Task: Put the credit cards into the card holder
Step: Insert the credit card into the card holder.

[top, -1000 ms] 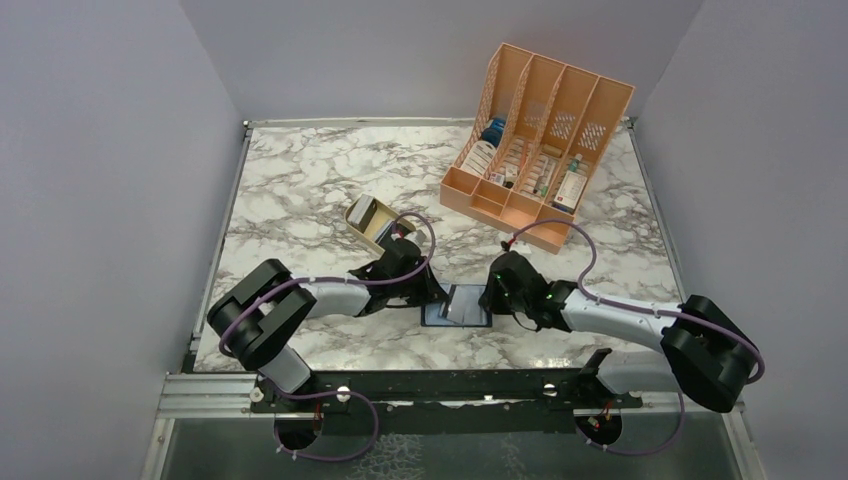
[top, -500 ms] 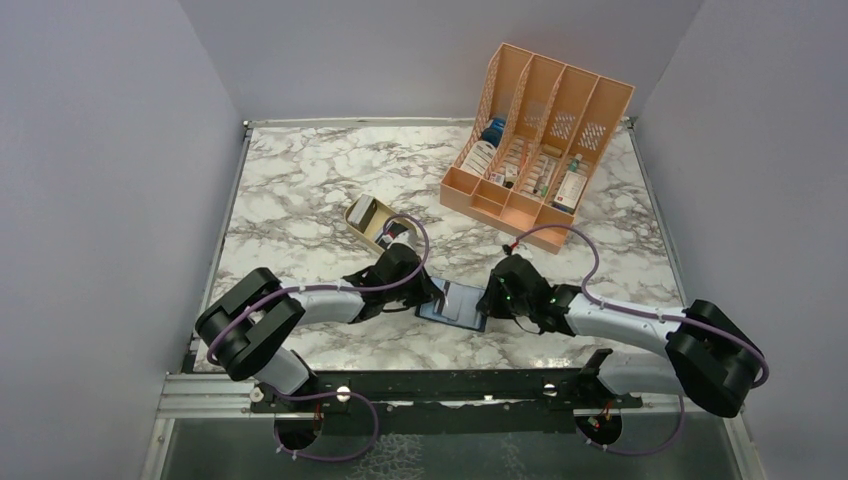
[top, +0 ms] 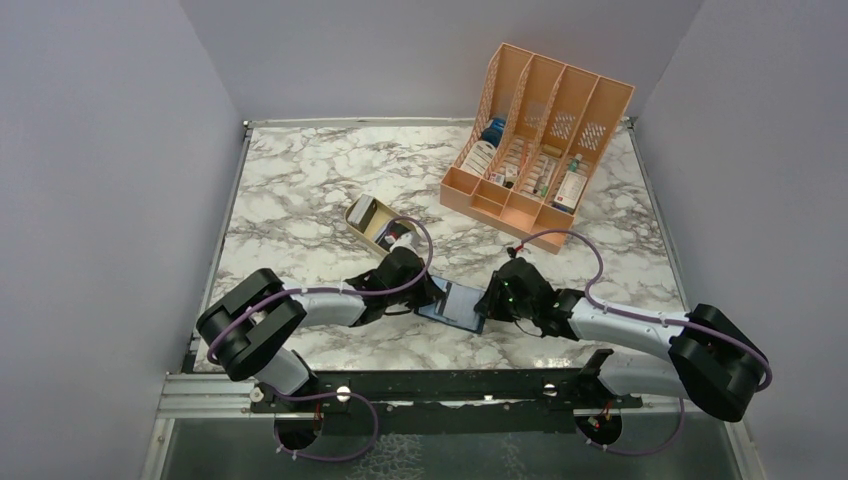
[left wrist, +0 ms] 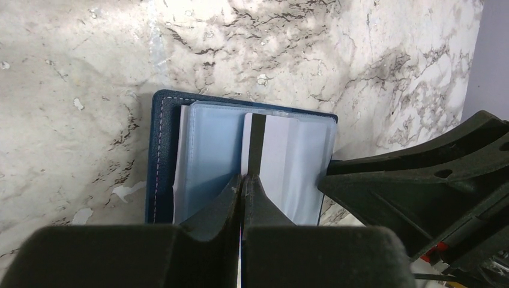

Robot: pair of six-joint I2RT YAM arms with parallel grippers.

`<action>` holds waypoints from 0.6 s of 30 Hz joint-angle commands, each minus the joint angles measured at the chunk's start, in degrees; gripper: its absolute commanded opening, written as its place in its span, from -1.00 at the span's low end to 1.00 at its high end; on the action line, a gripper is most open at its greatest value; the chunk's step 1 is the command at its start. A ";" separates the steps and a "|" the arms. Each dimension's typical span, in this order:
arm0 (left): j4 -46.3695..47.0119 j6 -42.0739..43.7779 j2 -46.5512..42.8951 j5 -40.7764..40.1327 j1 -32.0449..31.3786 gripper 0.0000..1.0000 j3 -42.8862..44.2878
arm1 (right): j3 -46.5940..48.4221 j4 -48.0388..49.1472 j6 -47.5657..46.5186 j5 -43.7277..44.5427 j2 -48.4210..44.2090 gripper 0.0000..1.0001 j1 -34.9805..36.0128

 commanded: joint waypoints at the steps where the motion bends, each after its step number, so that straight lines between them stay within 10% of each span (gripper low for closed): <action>1: 1.85 1.68 2.21 2.88 -0.91 -1.00 0.12 | 0.63 -1.46 0.99 -2.54 0.44 -0.51 0.63; 18: 2.71 10.35 -4.70 -2.33 -1.03 -1.00 -3.42 | -0.45 -3.98 0.27 -0.80 -1.43 -0.57 0.63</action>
